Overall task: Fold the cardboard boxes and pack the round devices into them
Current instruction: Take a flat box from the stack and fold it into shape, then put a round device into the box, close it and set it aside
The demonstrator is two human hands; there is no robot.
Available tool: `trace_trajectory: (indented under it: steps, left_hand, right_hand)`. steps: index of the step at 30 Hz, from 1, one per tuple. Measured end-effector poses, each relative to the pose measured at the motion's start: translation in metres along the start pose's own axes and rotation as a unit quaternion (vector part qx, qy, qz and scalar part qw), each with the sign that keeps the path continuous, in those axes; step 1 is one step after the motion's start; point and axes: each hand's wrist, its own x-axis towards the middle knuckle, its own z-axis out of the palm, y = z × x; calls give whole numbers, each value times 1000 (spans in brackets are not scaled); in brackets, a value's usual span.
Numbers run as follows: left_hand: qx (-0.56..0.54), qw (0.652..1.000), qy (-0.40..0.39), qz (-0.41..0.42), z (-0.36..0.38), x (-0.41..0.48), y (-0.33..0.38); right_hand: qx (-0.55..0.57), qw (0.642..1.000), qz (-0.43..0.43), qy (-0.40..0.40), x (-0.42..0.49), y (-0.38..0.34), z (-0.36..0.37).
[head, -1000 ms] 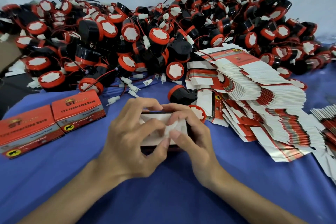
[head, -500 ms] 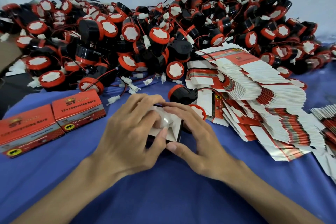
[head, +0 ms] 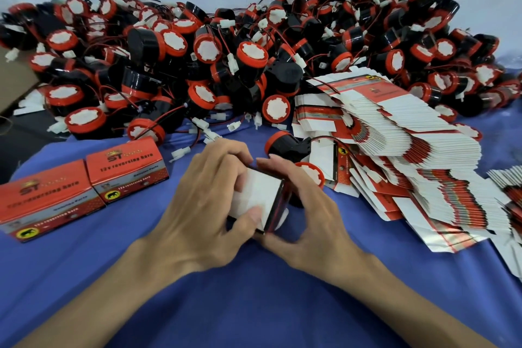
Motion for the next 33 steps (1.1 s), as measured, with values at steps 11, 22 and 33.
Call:
trace_trajectory:
  steps: [11, 22, 33]
  left_hand:
    - [-349, 918, 136, -128, 14, 2, -9]
    - [-574, 732, 58, -362, 21, 7, -29]
    - [-295, 940, 13, -170, 18, -3, -20]
  right_hand:
    - [57, 988, -25, 144, 4, -7, -6]
    - [218, 964, 95, 117, 7, -1, -9]
    - [-134, 990, -10, -39, 5, -11, 10]
